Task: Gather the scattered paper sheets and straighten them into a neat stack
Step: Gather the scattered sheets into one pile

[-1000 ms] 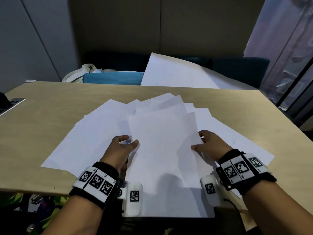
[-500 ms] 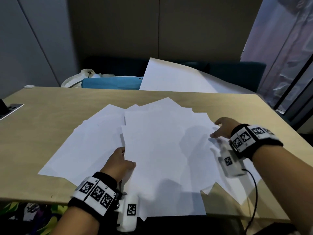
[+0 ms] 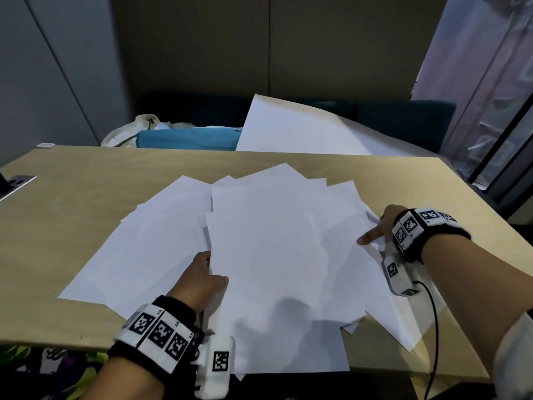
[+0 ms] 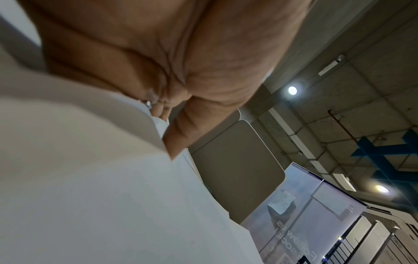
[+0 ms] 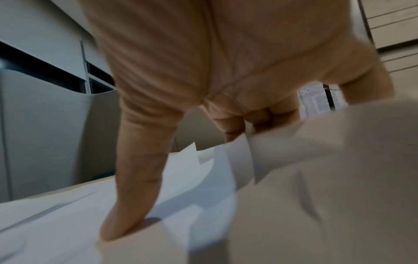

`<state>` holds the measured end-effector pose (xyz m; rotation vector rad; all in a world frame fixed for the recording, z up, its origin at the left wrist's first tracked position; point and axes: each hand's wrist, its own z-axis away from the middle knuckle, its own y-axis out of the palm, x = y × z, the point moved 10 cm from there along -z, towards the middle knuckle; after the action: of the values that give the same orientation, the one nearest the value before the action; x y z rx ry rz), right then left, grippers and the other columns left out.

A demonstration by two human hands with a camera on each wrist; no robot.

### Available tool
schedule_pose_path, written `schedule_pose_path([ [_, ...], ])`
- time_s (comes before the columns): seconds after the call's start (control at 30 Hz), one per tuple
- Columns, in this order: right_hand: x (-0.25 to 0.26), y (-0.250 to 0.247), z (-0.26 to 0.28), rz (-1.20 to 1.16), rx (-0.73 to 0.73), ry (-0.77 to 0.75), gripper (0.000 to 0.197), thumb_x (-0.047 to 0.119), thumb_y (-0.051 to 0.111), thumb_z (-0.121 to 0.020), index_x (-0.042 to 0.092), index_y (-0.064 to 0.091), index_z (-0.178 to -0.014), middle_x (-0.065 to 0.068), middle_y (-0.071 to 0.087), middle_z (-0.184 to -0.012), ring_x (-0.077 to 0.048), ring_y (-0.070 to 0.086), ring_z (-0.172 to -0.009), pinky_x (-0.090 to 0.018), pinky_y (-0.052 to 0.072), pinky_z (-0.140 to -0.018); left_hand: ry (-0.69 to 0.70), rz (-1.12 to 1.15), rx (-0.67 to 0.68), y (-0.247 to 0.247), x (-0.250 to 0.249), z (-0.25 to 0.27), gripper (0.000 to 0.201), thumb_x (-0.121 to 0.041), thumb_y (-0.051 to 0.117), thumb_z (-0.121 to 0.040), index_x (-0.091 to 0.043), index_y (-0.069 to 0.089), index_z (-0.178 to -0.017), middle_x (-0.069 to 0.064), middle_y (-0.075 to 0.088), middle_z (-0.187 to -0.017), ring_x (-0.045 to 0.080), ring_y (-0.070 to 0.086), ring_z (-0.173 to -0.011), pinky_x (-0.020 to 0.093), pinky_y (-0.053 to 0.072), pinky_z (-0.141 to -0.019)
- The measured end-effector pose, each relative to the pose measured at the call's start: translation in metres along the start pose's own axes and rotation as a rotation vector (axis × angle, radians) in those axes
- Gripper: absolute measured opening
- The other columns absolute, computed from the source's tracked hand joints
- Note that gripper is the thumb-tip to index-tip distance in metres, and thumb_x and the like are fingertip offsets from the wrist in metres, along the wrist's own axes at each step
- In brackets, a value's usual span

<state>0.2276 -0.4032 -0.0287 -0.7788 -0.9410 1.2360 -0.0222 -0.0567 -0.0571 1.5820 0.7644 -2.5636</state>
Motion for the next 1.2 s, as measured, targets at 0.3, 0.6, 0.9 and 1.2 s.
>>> schedule_pose_path([
  [0.3,0.01,-0.017,0.015,-0.052,-0.084,0.053,0.043,0.026,0.076,-0.079,-0.003,0.066,-0.109,-0.014,0.065,-0.099,-0.025,0.054,-0.084,-0.028,0.04,-0.072,0.005,-0.02,0.008,0.0,0.001,-0.003,0.046,-0.01,0.064,-0.076,-0.014,0.05,-0.119,0.005,0.066,-0.11,0.025,0.065,-0.102,0.04,0.05,-0.096],
  [0.6,0.021,-0.069,0.021,-0.083,-0.361,-0.031,0.02,0.018,0.07,-0.083,0.0,0.064,-0.076,-0.013,0.06,-0.073,-0.027,0.054,-0.067,-0.031,0.042,-0.063,0.057,-0.019,0.014,0.001,-0.013,0.005,0.031,0.006,0.055,-0.085,-0.025,0.052,-0.084,-0.004,0.064,-0.084,0.016,0.062,-0.078,0.024,0.049,-0.075],
  [0.9,0.041,-0.171,0.109,-0.113,-0.748,-0.188,0.017,0.02,0.06,-0.087,0.006,0.058,-0.077,-0.016,0.057,-0.085,-0.03,0.052,-0.078,-0.033,0.039,-0.071,0.036,-0.023,0.055,0.002,-0.014,0.004,0.026,0.007,0.052,-0.085,-0.018,0.061,-0.086,0.008,0.071,-0.091,0.028,0.066,-0.087,0.031,0.051,-0.08],
  [1.2,0.065,-0.196,0.176,-0.959,-0.834,-0.621,0.037,0.028,0.064,-0.076,0.009,0.066,-0.107,-0.003,0.071,-0.095,-0.015,0.069,-0.083,-0.028,0.055,-0.075,-0.001,0.118,0.024,-0.001,-0.011,0.006,0.057,-0.001,0.054,-0.092,-0.015,0.033,-0.144,-0.001,0.051,-0.128,0.019,0.054,-0.105,0.026,0.037,-0.085],
])
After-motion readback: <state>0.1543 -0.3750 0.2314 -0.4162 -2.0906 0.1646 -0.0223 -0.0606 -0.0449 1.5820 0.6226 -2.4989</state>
